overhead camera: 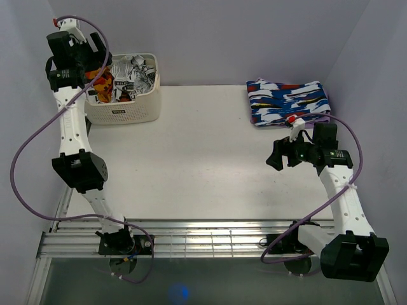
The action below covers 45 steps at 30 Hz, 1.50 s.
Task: Fold and stack the trousers
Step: Grab the trousers from the pile
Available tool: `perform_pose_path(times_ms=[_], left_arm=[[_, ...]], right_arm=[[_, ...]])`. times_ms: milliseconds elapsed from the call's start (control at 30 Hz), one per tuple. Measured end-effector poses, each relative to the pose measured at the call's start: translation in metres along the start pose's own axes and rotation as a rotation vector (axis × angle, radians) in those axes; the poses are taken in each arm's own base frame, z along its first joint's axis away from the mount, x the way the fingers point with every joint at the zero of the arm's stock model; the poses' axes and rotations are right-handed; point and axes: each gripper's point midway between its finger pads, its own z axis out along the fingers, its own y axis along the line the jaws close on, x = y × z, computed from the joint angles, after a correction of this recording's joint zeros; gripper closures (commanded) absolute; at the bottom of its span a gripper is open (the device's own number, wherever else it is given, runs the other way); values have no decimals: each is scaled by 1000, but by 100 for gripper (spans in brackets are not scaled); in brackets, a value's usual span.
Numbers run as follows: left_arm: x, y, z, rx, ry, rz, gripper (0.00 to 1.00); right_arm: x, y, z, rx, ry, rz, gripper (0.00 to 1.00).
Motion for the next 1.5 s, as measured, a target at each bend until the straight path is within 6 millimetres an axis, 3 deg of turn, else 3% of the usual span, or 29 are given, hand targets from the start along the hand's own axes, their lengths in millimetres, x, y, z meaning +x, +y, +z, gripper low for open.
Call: perform_pose_path(times_ms=[100,267,467,600,733,833,900,933,967,1067,1100,1133,1367,1500], left_arm=[[21,17,32,5,26,-27,2],[69,29,81,37,93,-62,2],[149,39,138,62,213,-99,2],[199,40,165,65,281,-102,2],[235,33,191,60,303,-61,2],[239,26,203,57,270,-29,2],[239,24,209,49,244,-16,11],[238,24,211,43,234,-12,20],[237,26,213,36,223,-9,39],[229,26,219,40,180,-5,73],[226,25,219,46,168,-9,91],[223,23,220,55,156,-12,100],[199,15,227,81,57,-13,100],[174,9,225,96,-11,-15,100]], right_arm=[[3,-2,1,5,13,8,10],[8,-6,6,8,38,24,10],[14,-10,12,8,71,46,10],[18,-13,15,12,88,56,10],[22,-16,18,15,109,69,10],[25,-18,20,17,125,78,10],[27,-20,20,23,135,83,10],[26,-21,21,26,139,85,10],[24,-22,21,29,139,84,10],[19,-25,21,37,136,80,10],[18,-26,20,39,134,78,10],[17,-26,20,40,133,76,10],[15,-26,19,45,130,73,10],[11,-25,16,49,113,63,10]])
